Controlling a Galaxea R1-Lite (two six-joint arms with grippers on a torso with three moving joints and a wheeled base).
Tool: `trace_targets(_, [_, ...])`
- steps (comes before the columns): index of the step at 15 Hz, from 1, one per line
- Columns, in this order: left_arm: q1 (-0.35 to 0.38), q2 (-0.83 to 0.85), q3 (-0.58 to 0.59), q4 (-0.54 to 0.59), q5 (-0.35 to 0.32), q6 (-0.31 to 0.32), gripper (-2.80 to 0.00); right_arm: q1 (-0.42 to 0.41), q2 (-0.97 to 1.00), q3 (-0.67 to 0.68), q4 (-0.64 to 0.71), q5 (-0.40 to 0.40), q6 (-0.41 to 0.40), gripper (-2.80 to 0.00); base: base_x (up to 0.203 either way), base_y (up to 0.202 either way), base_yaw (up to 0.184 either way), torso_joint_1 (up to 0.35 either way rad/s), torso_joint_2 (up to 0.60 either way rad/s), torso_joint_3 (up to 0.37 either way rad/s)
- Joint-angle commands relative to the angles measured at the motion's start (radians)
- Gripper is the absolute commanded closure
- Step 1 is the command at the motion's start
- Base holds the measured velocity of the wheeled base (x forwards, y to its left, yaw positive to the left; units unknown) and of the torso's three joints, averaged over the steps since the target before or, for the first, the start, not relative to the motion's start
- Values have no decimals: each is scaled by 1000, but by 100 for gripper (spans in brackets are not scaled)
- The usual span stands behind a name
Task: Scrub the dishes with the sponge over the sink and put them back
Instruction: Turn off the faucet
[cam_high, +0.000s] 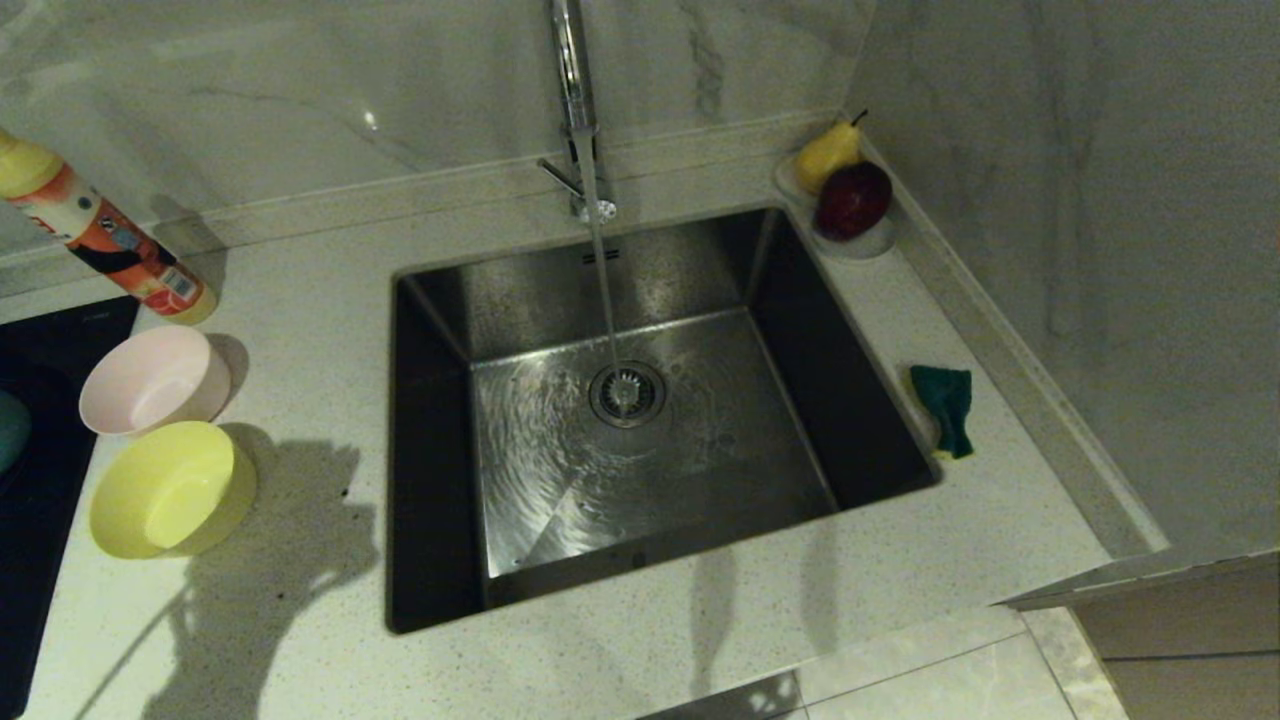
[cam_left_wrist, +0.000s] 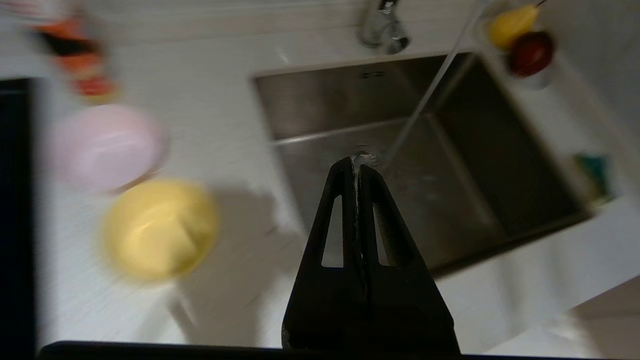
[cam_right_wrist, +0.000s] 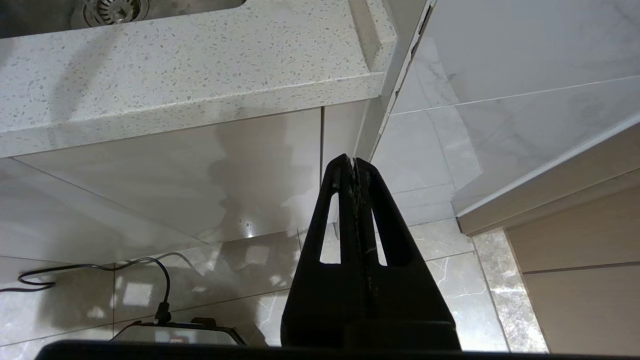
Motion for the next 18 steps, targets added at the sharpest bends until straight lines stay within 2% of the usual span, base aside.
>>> trace_targets(1, [-2,423,-215,8,-49,-79,0,0,-1,0,-1,0,0,0,0,0,0,0,0,0])
trace_targets(5, [-12,881,-599,65,-200,-277,0,0,-1,0,-1,0,0,0,0,0,0,0,0,0])
trace_targets(7, [-26,1056,-734,95,-271,-340,0,0,0,0,0,0,0,0,0,0,0,0,0,0])
trace_targets(9, [-64,1190,-846,106,-312,-382,0,0,-1,0,-1,0,0,0,0,0,0,0,0,0])
trace_targets(12, [-125,1298,-965,113,-332,-469,0,0,-1,0,-1,0,0,0,0,0,0,0,0,0])
trace_targets(18, [-143,1402,-1079,89,-333,-594,0,0,0,0,1,0,0,0,0,0,0,0,0,0])
